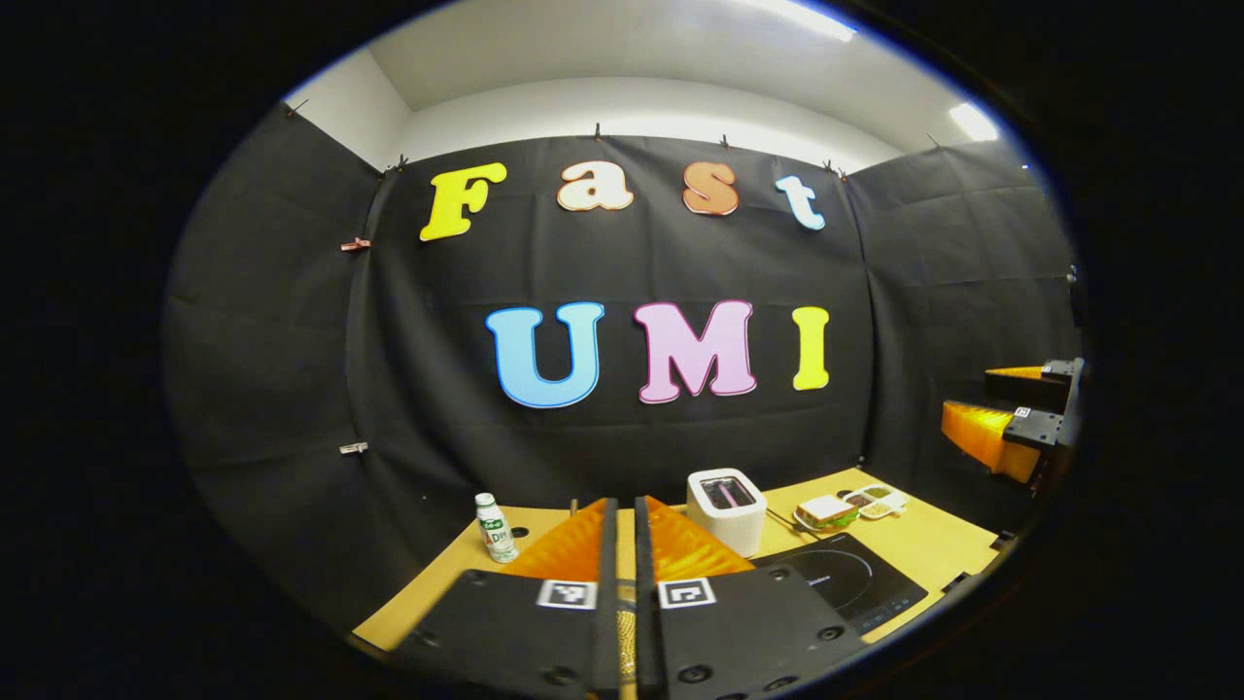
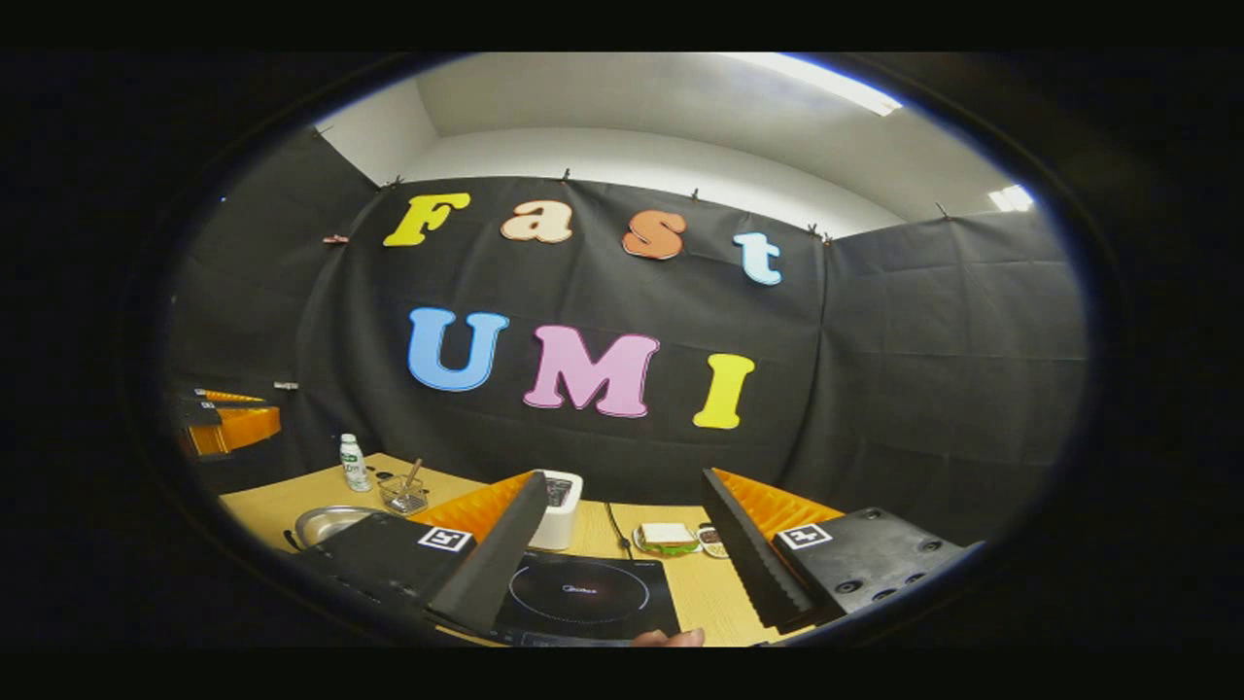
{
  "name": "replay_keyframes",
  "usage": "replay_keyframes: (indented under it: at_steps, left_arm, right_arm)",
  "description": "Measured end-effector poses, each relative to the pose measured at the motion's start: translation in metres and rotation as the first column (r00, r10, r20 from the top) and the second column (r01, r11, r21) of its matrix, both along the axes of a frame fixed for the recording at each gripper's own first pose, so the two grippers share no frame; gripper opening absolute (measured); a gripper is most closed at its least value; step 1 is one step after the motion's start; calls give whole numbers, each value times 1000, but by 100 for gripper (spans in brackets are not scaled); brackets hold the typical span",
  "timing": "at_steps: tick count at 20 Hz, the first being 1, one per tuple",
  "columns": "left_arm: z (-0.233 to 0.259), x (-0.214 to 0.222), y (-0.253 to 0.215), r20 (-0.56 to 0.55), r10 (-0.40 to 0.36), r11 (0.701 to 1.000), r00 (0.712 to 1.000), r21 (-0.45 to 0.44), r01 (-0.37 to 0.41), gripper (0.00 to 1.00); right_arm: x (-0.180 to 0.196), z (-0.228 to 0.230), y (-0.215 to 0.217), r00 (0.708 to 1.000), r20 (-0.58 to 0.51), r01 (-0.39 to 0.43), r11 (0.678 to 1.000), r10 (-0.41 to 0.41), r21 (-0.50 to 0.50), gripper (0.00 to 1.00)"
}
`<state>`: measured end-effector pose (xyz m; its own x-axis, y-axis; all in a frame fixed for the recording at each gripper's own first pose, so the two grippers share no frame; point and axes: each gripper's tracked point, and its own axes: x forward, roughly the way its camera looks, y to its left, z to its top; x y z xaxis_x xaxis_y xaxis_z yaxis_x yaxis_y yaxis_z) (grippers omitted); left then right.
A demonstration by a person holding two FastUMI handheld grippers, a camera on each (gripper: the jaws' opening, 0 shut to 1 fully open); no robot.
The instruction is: First push the handle of the pot to place it horizontally, then grasp the pot with both hands and set it on the induction cooktop.
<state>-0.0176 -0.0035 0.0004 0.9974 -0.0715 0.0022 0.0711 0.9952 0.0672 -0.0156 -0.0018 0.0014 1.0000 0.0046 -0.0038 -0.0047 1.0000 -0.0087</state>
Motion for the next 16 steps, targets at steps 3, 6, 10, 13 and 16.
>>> replay_keyframes:
  at_steps: [3, 6, 10, 13, 16]
  left_arm:
    - [-9, -2, -4, -45, -16, 1000, 999, -21, 15, 5]
    - [-28, -3, -3, -119, -41, 999, 992, -22, 38, 5]
    - [-76, -8, 0, -271, -85, 996, 959, -5, 86, 5]
    - [-123, -21, -4, -423, -173, 984, 890, -45, 171, 5]
    - [-160, -37, -6, -539, -246, 969, 805, -115, 220, 5]
  right_arm:
    - [-1, -1, 1, 1000, 0, -5, 1000, 5, -7, 98]
    - [-2, -4, 2, 1000, -4, -9, 1000, 9, -12, 98]
    - [-2, -10, 4, 1000, -17, -14, 1000, 14, -9, 98]
    - [-2, -12, 5, 1000, -21, -18, 1000, 17, -18, 98]
    - [-2, -16, 6, 999, -27, -20, 1000, 19, -22, 98]
